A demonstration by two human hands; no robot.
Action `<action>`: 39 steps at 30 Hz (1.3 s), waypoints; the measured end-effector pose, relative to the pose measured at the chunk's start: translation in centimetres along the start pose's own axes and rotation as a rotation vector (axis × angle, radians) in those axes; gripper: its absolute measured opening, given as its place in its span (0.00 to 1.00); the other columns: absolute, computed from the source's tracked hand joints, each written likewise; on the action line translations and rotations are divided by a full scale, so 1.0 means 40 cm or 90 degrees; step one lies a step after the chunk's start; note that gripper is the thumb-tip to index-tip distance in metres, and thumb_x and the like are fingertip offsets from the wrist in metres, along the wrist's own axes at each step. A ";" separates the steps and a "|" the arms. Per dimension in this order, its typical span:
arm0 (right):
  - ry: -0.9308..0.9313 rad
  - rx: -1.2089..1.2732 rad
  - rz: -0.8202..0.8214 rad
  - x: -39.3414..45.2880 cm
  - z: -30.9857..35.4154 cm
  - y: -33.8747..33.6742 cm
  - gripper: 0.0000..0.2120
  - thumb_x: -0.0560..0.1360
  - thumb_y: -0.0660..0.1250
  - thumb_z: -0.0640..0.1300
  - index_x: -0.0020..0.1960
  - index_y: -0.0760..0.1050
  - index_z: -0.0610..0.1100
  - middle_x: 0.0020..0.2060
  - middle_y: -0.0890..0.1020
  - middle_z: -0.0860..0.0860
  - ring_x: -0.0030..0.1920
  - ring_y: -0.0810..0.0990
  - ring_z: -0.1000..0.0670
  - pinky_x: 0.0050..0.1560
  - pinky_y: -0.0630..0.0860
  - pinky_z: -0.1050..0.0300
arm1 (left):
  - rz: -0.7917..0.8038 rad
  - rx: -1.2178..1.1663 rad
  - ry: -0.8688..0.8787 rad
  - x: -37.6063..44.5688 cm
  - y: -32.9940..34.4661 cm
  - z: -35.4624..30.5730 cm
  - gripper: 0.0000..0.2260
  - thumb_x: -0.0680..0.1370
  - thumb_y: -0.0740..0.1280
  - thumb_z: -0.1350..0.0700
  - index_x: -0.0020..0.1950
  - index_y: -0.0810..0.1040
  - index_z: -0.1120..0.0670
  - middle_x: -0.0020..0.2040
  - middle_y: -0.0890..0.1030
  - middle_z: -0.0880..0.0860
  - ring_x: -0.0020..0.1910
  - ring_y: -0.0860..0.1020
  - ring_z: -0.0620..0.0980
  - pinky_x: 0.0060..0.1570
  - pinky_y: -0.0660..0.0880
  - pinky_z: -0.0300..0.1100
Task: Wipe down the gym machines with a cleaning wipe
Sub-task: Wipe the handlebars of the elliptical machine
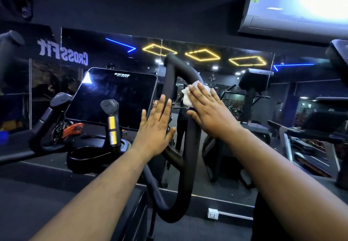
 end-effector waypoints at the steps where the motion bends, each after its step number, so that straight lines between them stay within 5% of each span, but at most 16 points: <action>1: -0.005 0.012 -0.001 -0.004 0.005 0.001 0.31 0.84 0.44 0.60 0.83 0.50 0.46 0.82 0.50 0.50 0.81 0.40 0.50 0.81 0.42 0.44 | 0.002 0.002 -0.001 -0.001 -0.002 -0.001 0.40 0.84 0.58 0.43 0.79 0.27 0.45 0.77 0.23 0.42 0.79 0.30 0.46 0.79 0.34 0.57; 7: -0.165 -0.030 0.022 -0.099 0.043 0.034 0.27 0.84 0.49 0.54 0.78 0.66 0.44 0.77 0.68 0.48 0.80 0.59 0.48 0.80 0.48 0.47 | 0.007 0.000 -0.006 -0.001 -0.004 -0.007 0.40 0.84 0.58 0.45 0.80 0.29 0.47 0.78 0.24 0.44 0.80 0.32 0.47 0.79 0.35 0.57; 13: -0.061 -0.004 0.010 -0.004 -0.032 -0.020 0.30 0.84 0.43 0.57 0.82 0.54 0.47 0.82 0.52 0.50 0.82 0.47 0.47 0.81 0.49 0.44 | 0.011 -0.004 0.000 -0.002 -0.009 -0.005 0.39 0.84 0.58 0.45 0.80 0.28 0.46 0.77 0.23 0.44 0.80 0.31 0.47 0.78 0.34 0.58; 17: 0.011 0.123 -0.053 0.006 -0.017 -0.022 0.24 0.86 0.55 0.49 0.81 0.60 0.47 0.82 0.53 0.50 0.81 0.49 0.49 0.79 0.59 0.46 | 0.014 -0.009 -0.001 -0.002 -0.007 -0.005 0.39 0.84 0.58 0.46 0.80 0.27 0.46 0.77 0.22 0.43 0.80 0.31 0.47 0.78 0.34 0.58; 22: 0.050 0.087 -0.182 -0.015 0.002 -0.007 0.23 0.79 0.67 0.33 0.73 0.73 0.41 0.74 0.72 0.44 0.69 0.76 0.42 0.53 0.82 0.43 | 0.008 0.004 -0.004 -0.001 -0.004 -0.005 0.41 0.84 0.59 0.46 0.79 0.27 0.46 0.76 0.22 0.43 0.80 0.31 0.47 0.78 0.34 0.57; 25: 0.022 0.048 -0.199 -0.067 -0.005 0.023 0.31 0.70 0.73 0.27 0.71 0.76 0.40 0.70 0.76 0.42 0.57 0.85 0.40 0.41 0.84 0.46 | 0.013 0.001 -0.003 0.002 -0.001 -0.006 0.40 0.84 0.59 0.46 0.79 0.27 0.46 0.76 0.22 0.43 0.80 0.31 0.47 0.78 0.34 0.58; 28: -0.118 0.002 -0.189 -0.119 0.003 0.050 0.29 0.72 0.68 0.26 0.72 0.74 0.38 0.70 0.76 0.41 0.68 0.77 0.41 0.57 0.82 0.42 | 0.017 -0.001 -0.008 0.002 -0.004 -0.006 0.40 0.84 0.59 0.46 0.79 0.27 0.46 0.76 0.22 0.43 0.80 0.31 0.47 0.78 0.35 0.58; 31: -0.203 -0.052 -0.152 -0.107 -0.023 0.032 0.25 0.77 0.57 0.32 0.73 0.73 0.39 0.72 0.74 0.42 0.73 0.71 0.42 0.74 0.67 0.39 | 0.027 0.001 -0.008 0.001 -0.007 -0.006 0.41 0.84 0.59 0.46 0.79 0.27 0.46 0.76 0.22 0.43 0.80 0.31 0.47 0.78 0.35 0.59; 34: -0.073 0.047 -0.090 -0.052 -0.035 -0.010 0.23 0.82 0.61 0.37 0.77 0.68 0.44 0.78 0.65 0.44 0.80 0.60 0.44 0.79 0.56 0.41 | 0.026 -0.004 -0.001 0.000 -0.009 -0.004 0.40 0.84 0.59 0.46 0.79 0.27 0.45 0.76 0.22 0.43 0.80 0.32 0.47 0.78 0.35 0.60; 37: 0.038 0.127 -0.026 -0.028 0.004 -0.008 0.28 0.85 0.52 0.57 0.82 0.54 0.50 0.82 0.44 0.51 0.82 0.40 0.48 0.80 0.46 0.42 | 0.032 -0.008 -0.006 -0.003 -0.012 -0.006 0.40 0.84 0.58 0.46 0.79 0.27 0.45 0.76 0.22 0.43 0.80 0.31 0.47 0.78 0.36 0.61; 39: 0.055 0.118 -0.016 -0.030 0.036 0.014 0.33 0.83 0.50 0.62 0.83 0.46 0.50 0.80 0.36 0.53 0.81 0.34 0.47 0.79 0.42 0.43 | 0.038 -0.005 -0.010 -0.004 -0.014 -0.008 0.40 0.84 0.58 0.46 0.79 0.27 0.45 0.75 0.21 0.42 0.80 0.31 0.47 0.78 0.36 0.62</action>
Point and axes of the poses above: each hand's wrist, its own x-axis towards the middle knuckle, its own y-axis out of the palm, z = x × y, the point moved 2 cm from there along x, towards the middle knuckle
